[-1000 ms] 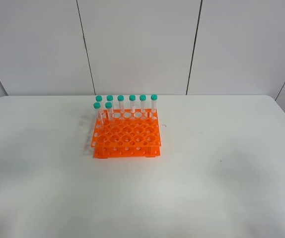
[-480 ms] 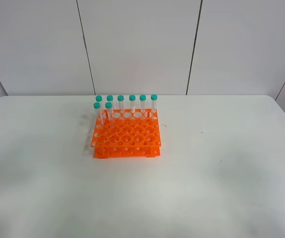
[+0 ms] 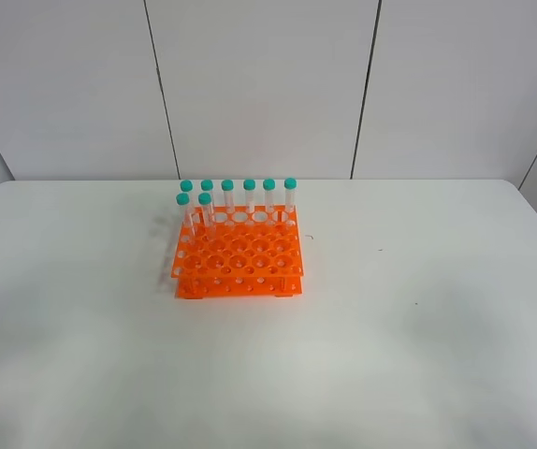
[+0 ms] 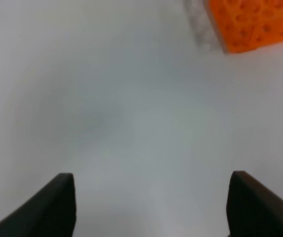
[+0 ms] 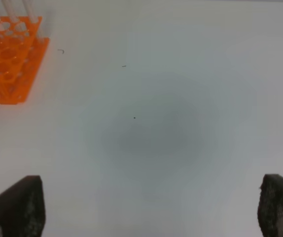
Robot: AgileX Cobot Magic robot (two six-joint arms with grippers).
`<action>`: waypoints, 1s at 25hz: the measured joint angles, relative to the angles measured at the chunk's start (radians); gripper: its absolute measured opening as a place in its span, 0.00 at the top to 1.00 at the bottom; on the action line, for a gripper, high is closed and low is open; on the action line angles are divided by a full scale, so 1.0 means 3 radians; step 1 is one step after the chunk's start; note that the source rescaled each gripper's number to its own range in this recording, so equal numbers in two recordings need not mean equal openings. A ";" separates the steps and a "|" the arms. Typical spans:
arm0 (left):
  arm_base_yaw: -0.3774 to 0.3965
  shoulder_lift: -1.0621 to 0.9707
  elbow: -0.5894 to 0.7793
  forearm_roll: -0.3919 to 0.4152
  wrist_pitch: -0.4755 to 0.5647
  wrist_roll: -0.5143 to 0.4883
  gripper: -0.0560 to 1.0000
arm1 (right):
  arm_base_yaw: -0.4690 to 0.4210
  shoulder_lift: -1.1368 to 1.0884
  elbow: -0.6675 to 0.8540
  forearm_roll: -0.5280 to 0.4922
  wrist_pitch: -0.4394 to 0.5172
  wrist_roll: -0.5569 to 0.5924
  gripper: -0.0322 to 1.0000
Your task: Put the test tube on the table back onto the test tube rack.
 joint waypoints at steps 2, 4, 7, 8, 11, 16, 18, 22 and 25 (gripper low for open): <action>0.0000 -0.0111 0.0000 0.0000 0.0000 0.0000 0.36 | 0.0000 0.0000 0.0000 0.0000 0.0000 0.0000 0.00; 0.0000 -0.0216 0.0004 0.0000 0.0003 0.0000 0.36 | 0.0000 0.0000 0.0000 0.0000 0.0000 0.0000 0.00; 0.0000 -0.0241 0.0004 0.0000 0.0003 0.0001 0.36 | 0.0000 0.0000 0.0000 0.0000 0.0000 0.0000 0.00; 0.0000 -0.0241 0.0004 0.0000 0.0003 0.0005 0.36 | 0.0000 0.0000 0.0000 0.0000 0.0000 0.0000 0.00; 0.0000 -0.0247 0.0004 0.0000 0.0003 0.0008 0.36 | 0.0000 0.0000 0.0000 0.0000 0.0000 0.0000 0.00; 0.0000 -0.0247 0.0004 0.0000 0.0003 0.0008 0.36 | 0.0000 0.0000 0.0000 0.0000 0.0000 0.0000 0.00; 0.0000 -0.0247 0.0004 0.0000 0.0001 0.0008 0.36 | 0.0000 0.0000 0.0000 0.0000 0.0000 0.0000 0.00; 0.0000 -0.0247 0.0004 0.0000 0.0001 0.0008 0.36 | 0.0000 0.0000 0.0000 0.0000 0.0000 0.0000 0.00; 0.0000 -0.0247 0.0004 0.0000 0.0001 0.0008 0.36 | 0.0000 0.0000 0.0000 0.0000 0.0000 0.0000 0.00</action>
